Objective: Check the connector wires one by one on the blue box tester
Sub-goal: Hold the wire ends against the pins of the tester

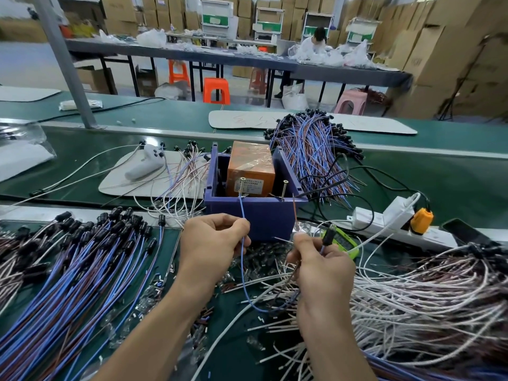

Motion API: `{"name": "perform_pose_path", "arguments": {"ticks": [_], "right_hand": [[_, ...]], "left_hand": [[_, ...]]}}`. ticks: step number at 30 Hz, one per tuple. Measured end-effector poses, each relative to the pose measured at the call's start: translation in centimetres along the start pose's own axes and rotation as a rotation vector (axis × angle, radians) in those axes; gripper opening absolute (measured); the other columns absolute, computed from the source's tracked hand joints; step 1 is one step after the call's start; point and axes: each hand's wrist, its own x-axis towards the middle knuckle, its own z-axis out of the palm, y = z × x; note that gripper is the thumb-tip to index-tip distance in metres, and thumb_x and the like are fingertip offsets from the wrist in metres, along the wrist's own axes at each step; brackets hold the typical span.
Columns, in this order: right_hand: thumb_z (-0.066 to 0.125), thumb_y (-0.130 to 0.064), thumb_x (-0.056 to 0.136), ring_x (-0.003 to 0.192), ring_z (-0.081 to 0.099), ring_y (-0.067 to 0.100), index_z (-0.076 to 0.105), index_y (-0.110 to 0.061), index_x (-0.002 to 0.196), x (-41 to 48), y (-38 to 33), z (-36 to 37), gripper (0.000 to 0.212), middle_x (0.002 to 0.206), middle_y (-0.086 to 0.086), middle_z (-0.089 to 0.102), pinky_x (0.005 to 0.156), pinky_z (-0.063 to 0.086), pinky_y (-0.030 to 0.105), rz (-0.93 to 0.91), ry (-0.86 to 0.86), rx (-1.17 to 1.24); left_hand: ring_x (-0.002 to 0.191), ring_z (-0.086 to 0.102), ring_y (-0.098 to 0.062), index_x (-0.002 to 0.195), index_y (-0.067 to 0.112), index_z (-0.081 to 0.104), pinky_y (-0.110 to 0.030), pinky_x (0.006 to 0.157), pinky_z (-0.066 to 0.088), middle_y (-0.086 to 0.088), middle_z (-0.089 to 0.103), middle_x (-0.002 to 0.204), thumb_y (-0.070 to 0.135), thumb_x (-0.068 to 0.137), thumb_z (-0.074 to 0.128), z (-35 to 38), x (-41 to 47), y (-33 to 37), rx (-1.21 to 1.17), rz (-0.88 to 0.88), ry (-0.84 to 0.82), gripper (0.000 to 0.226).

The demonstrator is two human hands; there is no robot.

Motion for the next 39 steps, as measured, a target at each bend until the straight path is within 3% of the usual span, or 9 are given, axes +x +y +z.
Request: {"name": "perform_pose_path", "arguments": {"ticks": [4,8,23,27,29,31,35,39], "right_hand": [[0.075,-0.016,0.091,0.043,0.049,0.009,0.071,-0.019,0.068,0.2,0.1,0.3,0.023,0.053,0.003,0.065,0.043,0.039,0.019,-0.051,-0.026,-0.022],[0.076,-0.011,0.089,0.042,0.049,0.006,0.073,-0.037,0.066,0.0,0.0,0.6,0.034,0.05,0.0,0.061,0.043,0.039,0.015,-0.105,-0.074,-0.003],[0.077,-0.002,0.086,0.042,0.046,0.007,0.076,-0.03,0.066,-0.1,0.3,0.6,0.034,0.048,-0.004,0.055,0.044,0.04,0.016,-0.143,-0.085,0.051],[0.074,-0.004,0.089,0.041,0.044,0.008,0.071,-0.019,0.065,-0.1,0.2,0.2,0.028,0.049,-0.002,0.053,0.039,0.038,0.017,-0.105,-0.023,0.111],[0.072,-0.004,0.09,0.042,0.042,0.008,0.071,-0.022,0.063,-0.1,0.0,0.0,0.032,0.049,-0.002,0.052,0.039,0.035,0.018,-0.101,-0.024,0.143],[0.071,-0.002,0.089,0.044,0.041,0.01,0.071,-0.026,0.059,-0.4,-0.3,0.1,0.038,0.049,-0.001,0.05,0.043,0.034,0.019,-0.096,-0.104,0.161],[0.069,0.004,0.088,0.043,0.039,0.009,0.07,-0.018,0.058,-1.4,-1.1,0.6,0.037,0.05,-0.003,0.047,0.042,0.031,0.019,-0.019,-0.327,0.203],[0.068,0.003,0.088,0.042,0.038,0.009,0.067,-0.017,0.057,-2.0,-2.2,0.7,0.037,0.05,-0.002,0.046,0.04,0.029,0.02,0.033,-0.388,0.198]], "left_hand": [[0.048,0.063,-0.011,0.068,0.028,0.079,-0.021,0.049,0.049,-0.003,0.074,0.061,0.02,0.086,0.077,0.0,0.0,-0.1,-0.012,-0.002,-0.001,0.02],[0.048,0.063,-0.01,0.068,0.029,0.079,-0.018,0.048,0.047,-0.002,0.074,0.061,0.02,0.086,0.077,0.0,0.0,0.0,-0.009,0.011,0.004,0.02],[0.048,0.063,-0.011,0.066,0.027,0.079,-0.017,0.05,0.048,-0.004,0.073,0.06,0.017,0.083,0.075,0.1,-0.1,-0.2,-0.029,0.014,-0.006,0.021],[0.046,0.051,-0.02,0.056,0.017,0.073,-0.035,0.051,0.044,-0.003,0.067,0.052,0.028,0.07,0.07,0.1,-0.5,0.5,-0.098,-0.014,0.132,0.018],[0.048,0.042,-0.02,0.055,0.011,0.068,-0.036,0.052,0.038,-0.005,0.058,0.048,0.028,0.067,0.069,0.0,-0.7,1.0,-0.155,-0.018,0.155,0.021],[0.048,0.041,-0.018,0.057,0.01,0.069,-0.029,0.051,0.038,-0.004,0.056,0.048,0.029,0.067,0.071,0.0,-1.0,1.6,-0.161,-0.017,0.049,0.021],[0.053,0.055,-0.005,0.073,0.018,0.083,-0.013,0.053,0.043,0.003,0.068,0.06,0.024,0.077,0.081,0.5,-1.8,3.0,-0.216,-0.077,-0.269,0.007],[0.055,0.067,-0.004,0.073,0.018,0.084,-0.013,0.053,0.051,-0.001,0.075,0.066,0.028,0.068,0.074,0.0,-2.6,4.5,-0.388,-0.124,-0.379,0.015]]}}
